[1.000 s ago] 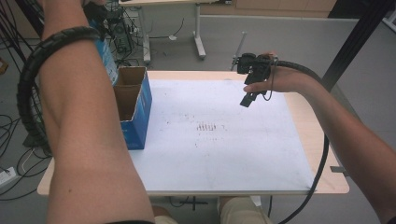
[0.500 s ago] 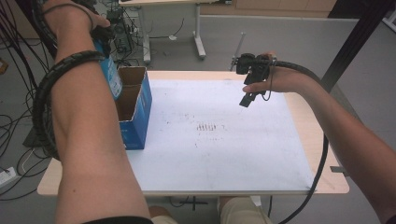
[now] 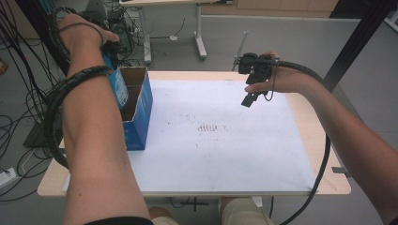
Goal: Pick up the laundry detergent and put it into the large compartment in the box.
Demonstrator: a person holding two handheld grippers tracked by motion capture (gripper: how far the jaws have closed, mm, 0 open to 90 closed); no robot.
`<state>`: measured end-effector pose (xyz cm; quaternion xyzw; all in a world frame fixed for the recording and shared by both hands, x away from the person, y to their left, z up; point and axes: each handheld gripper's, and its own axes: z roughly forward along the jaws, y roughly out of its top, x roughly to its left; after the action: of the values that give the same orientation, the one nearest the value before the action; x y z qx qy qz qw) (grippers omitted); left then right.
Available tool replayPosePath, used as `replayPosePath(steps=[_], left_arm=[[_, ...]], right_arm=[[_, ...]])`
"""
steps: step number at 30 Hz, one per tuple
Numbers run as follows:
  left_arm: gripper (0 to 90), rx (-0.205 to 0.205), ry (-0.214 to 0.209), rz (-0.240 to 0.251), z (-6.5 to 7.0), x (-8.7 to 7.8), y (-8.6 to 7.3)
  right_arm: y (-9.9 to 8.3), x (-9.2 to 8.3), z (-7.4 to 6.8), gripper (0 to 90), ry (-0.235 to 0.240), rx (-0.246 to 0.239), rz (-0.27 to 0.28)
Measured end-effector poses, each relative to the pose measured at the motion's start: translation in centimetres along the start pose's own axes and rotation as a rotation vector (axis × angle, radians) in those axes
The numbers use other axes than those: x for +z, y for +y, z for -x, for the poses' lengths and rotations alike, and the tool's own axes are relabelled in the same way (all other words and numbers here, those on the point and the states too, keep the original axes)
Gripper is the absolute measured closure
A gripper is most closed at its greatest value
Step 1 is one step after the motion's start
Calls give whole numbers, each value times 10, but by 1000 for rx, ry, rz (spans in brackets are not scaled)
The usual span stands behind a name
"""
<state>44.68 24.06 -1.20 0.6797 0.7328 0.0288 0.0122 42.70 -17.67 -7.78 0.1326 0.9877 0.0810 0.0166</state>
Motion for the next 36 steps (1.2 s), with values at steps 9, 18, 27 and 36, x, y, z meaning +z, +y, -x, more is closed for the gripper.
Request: replayPosePath(steps=[9, 18, 27, 36], left_arm=[[372, 3, -31, -10, 0, 29, -2], [372, 16, -12, -24, 7, 57, -3], [373, 26, 2, -45, 13, 91, -5], [373, 37, 12, -42, 17, 118, -10]], right_arm=[[-1, 1, -1, 97, 3, 1, 4], [0, 1, -1, 97, 2, 10, -3], [2, 7, -1, 97, 13, 10, -11], [4, 10, 0, 97, 17, 15, -14]])
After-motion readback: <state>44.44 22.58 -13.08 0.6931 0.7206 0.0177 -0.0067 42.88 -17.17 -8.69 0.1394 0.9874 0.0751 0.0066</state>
